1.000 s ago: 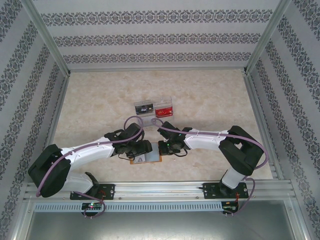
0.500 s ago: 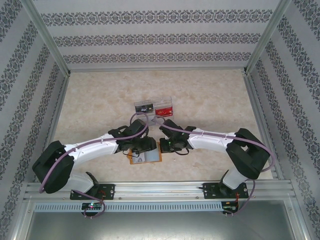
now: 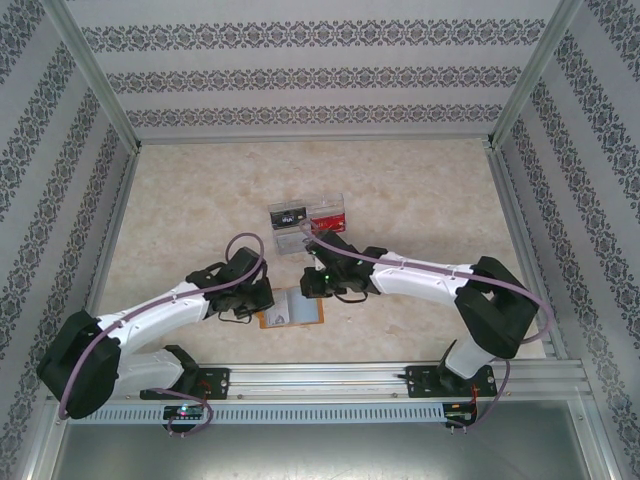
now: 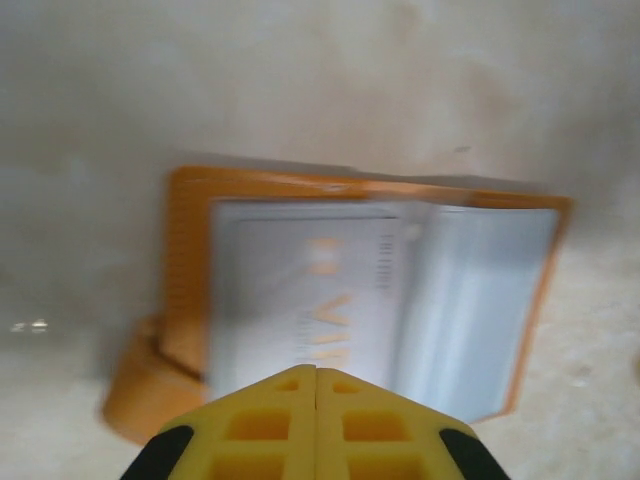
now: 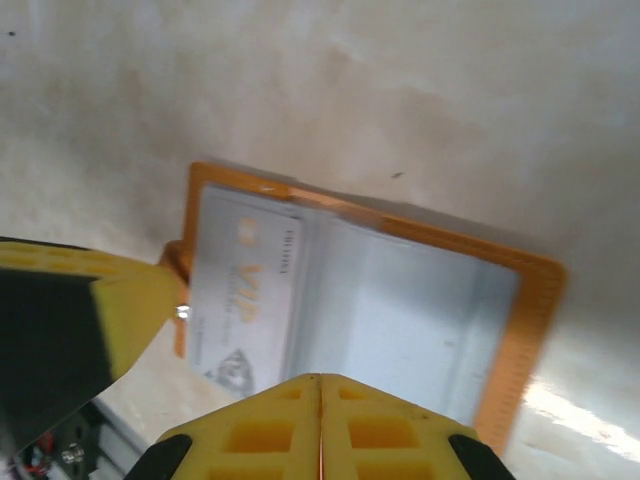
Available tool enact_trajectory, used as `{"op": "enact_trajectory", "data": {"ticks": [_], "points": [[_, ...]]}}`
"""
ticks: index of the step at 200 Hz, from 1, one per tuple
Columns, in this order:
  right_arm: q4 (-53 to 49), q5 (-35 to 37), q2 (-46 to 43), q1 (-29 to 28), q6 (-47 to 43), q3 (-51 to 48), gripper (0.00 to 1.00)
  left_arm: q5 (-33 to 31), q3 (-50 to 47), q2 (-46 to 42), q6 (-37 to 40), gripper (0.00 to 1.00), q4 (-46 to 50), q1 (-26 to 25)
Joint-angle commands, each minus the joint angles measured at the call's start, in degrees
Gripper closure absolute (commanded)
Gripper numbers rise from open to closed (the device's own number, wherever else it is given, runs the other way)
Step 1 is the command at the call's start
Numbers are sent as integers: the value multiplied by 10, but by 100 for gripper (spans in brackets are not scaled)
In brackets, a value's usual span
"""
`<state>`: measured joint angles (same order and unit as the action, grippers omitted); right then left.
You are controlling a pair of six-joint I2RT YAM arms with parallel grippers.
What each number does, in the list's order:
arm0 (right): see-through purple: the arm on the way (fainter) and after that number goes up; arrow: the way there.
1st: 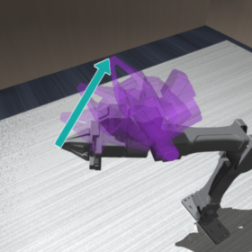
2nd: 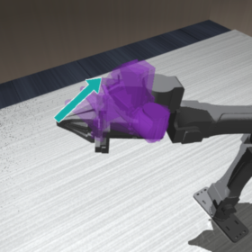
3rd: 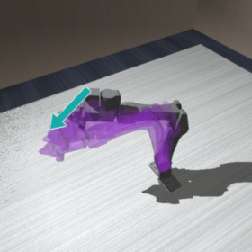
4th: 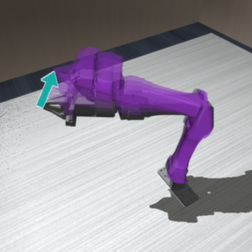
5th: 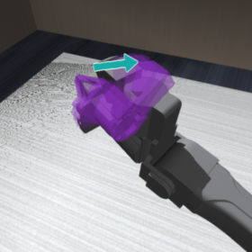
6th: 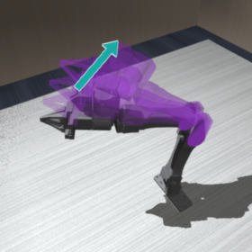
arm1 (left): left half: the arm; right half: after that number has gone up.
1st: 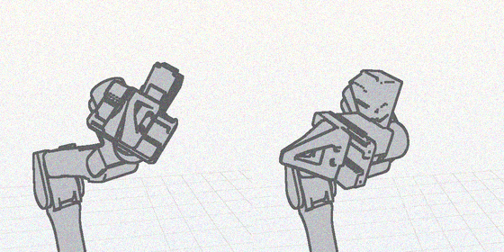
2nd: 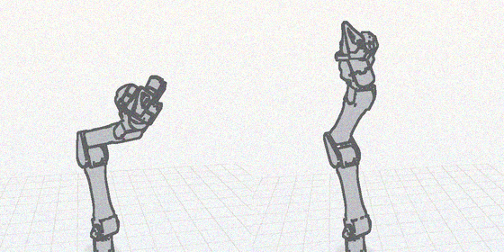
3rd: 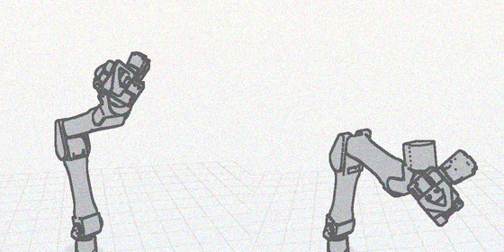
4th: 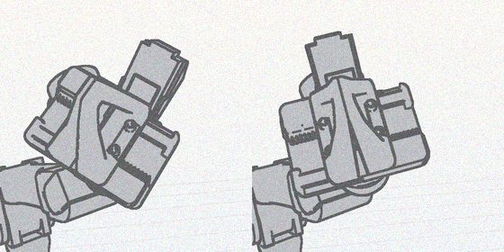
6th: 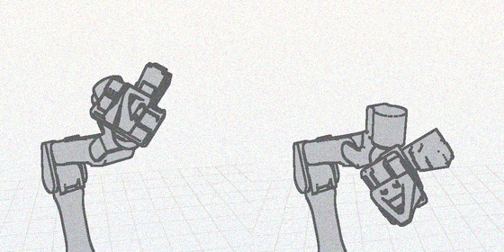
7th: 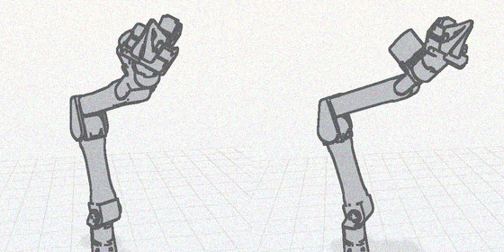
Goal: Take the credit cards out of the card holder
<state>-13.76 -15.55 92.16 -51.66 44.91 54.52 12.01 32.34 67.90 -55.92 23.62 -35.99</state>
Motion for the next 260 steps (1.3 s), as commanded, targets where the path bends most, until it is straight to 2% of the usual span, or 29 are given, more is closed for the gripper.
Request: {"op": "enact_trajectory", "data": {"ticks": [1, 64, 228, 260], "points": [[24, -26, 26, -10, 29, 18, 90, 18, -14, -9, 20, 99, 18, 16], [54, -48, 79, -29, 62, 33, 87, 59, -28, 19, 39, 100, -19, 21], [62, -69, 144, -37, 79, 48, 83, 59, -41, 19, 40, 100, -21, 21], [61, -73, 147, -37, 77, 51, 86, 58, -38, 21, 41, 100, -21, 21]]}}
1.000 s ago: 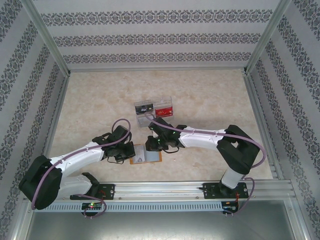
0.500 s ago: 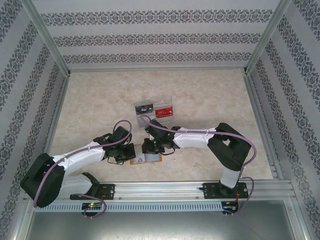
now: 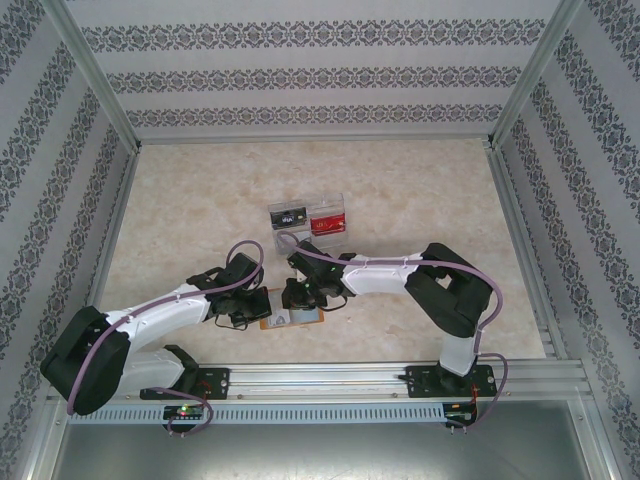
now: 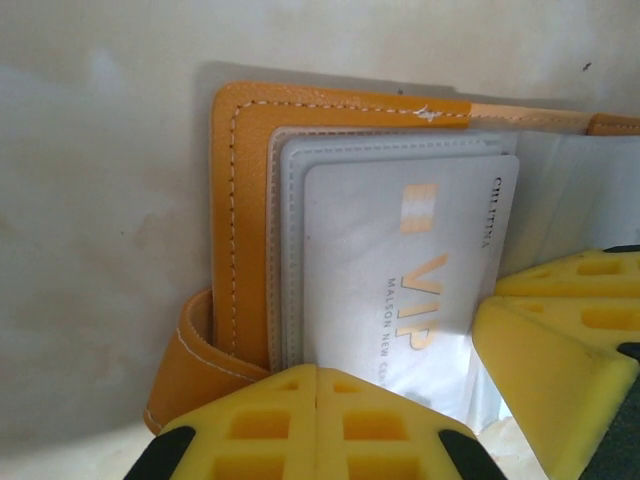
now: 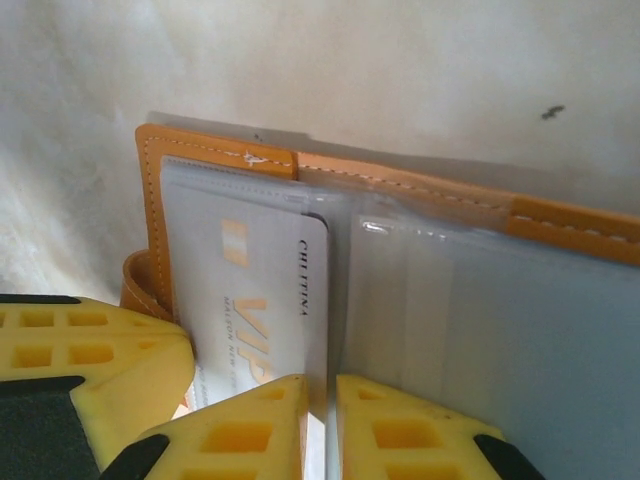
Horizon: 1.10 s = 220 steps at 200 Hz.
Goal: Take the credit cards out of the card holder
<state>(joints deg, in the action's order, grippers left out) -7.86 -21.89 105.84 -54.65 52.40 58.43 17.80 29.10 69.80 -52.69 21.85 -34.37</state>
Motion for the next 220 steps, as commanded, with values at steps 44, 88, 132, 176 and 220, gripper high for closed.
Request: {"op": "enact_trajectory", "data": {"ticks": [44, 88, 132, 176, 220], "points": [[-11, 2, 0, -5, -5, 8, 100, -5, 3, 10, 10, 100, 9, 5], [-24, 15, -32, 12, -5, -21, 100, -18, 4, 10, 10, 100, 25, 8], [-23, 9, -45, 17, -7, -34, 100, -18, 2, 6, 9, 100, 28, 10], [-2, -8, -18, 16, -3, -22, 80, -13, 3, 11, 8, 100, 23, 10], [8, -13, 0, 16, 1, -13, 81, -10, 3, 10, 8, 100, 22, 11]]}}
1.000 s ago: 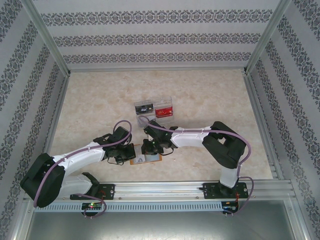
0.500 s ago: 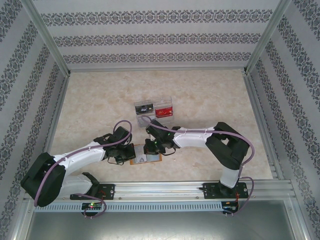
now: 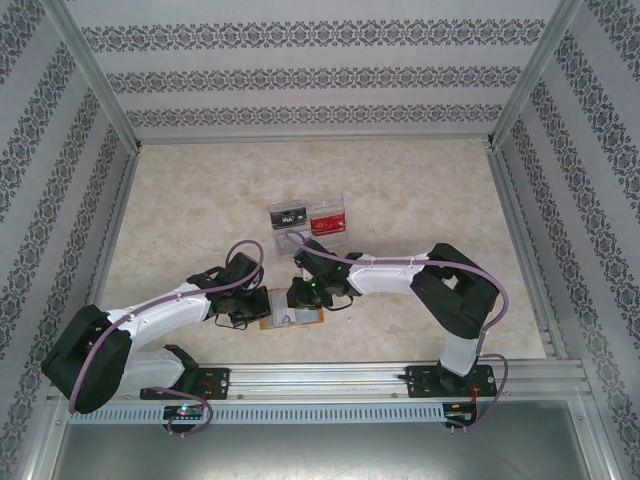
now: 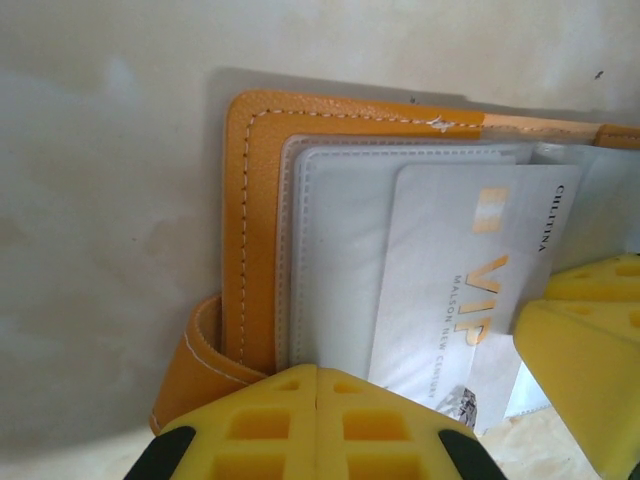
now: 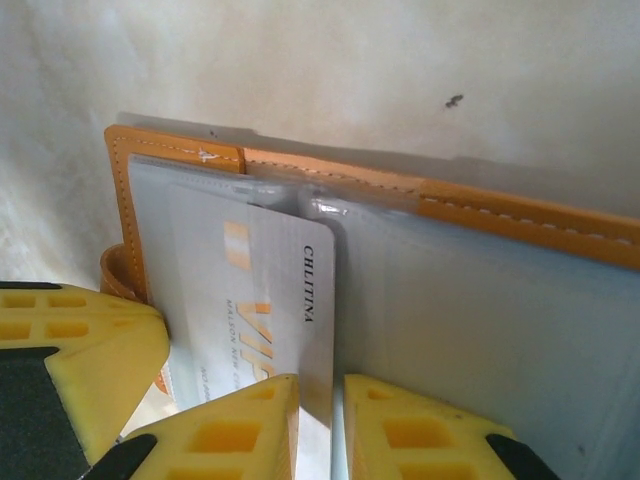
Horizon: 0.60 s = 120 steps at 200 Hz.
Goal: Take the credit cards out of the card holder
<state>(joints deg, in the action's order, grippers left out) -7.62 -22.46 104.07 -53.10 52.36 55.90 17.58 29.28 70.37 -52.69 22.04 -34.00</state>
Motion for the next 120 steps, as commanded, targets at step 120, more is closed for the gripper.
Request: {"op": "enact_trajectory", "data": {"ticks": [120], "points": [[-37, 13, -51, 41, -38, -45, 100, -18, 4, 3, 14, 100, 43, 14]]}}
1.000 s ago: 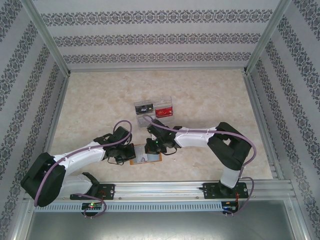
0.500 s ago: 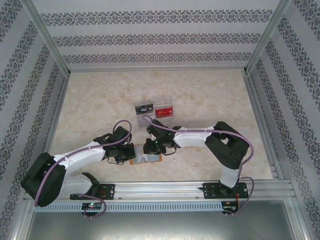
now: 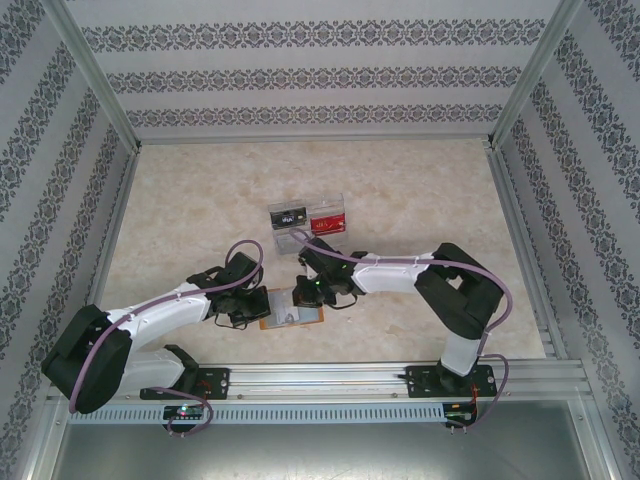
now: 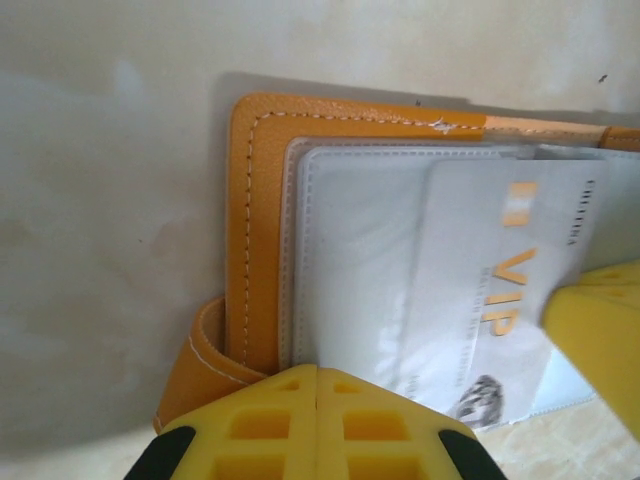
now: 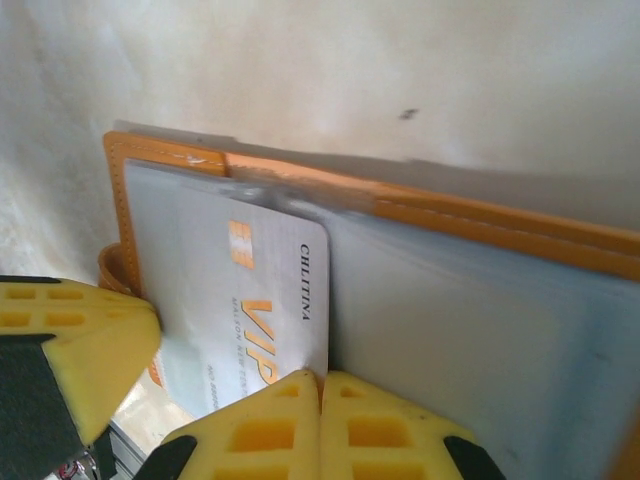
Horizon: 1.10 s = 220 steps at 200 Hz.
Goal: Take the credit cards out of the card holder
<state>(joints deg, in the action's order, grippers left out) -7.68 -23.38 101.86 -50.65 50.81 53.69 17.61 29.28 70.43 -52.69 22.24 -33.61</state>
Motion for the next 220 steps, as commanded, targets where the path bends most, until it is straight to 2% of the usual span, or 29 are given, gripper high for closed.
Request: {"op": "enact_trajectory", "data": {"ticks": [1, 62, 104, 119, 155, 166, 176, 187, 196, 220], "points": [[-37, 23, -30, 17, -23, -24, 100, -18, 4, 2, 14, 100, 41, 10], [-75, 31, -97, 46, -73, -40, 100, -16, 21, -4, 20, 100, 47, 12], [-149, 63, -160, 54, -145, -2, 100, -20, 49, -13, 22, 100, 61, 12], [-200, 97, -175, 53, -194, 30, 100, -28, 64, -18, 27, 91, 71, 12], [-276, 168, -202, 53, -305, 101, 100, -34, 95, -24, 40, 84, 84, 14], [-282, 181, -204, 53, -342, 113, 100, -42, 102, -26, 43, 78, 92, 15], [-282, 184, -202, 51, -383, 123, 100, -52, 107, -32, 45, 66, 101, 16], [-290, 201, -195, 47, -422, 140, 100, -60, 110, -42, 46, 43, 109, 21], [-295, 219, -187, 42, -458, 154, 100, -69, 112, -50, 47, 29, 118, 23], [-298, 257, -160, 22, -563, 195, 100, -87, 118, -76, 46, 10, 140, 33]]}}
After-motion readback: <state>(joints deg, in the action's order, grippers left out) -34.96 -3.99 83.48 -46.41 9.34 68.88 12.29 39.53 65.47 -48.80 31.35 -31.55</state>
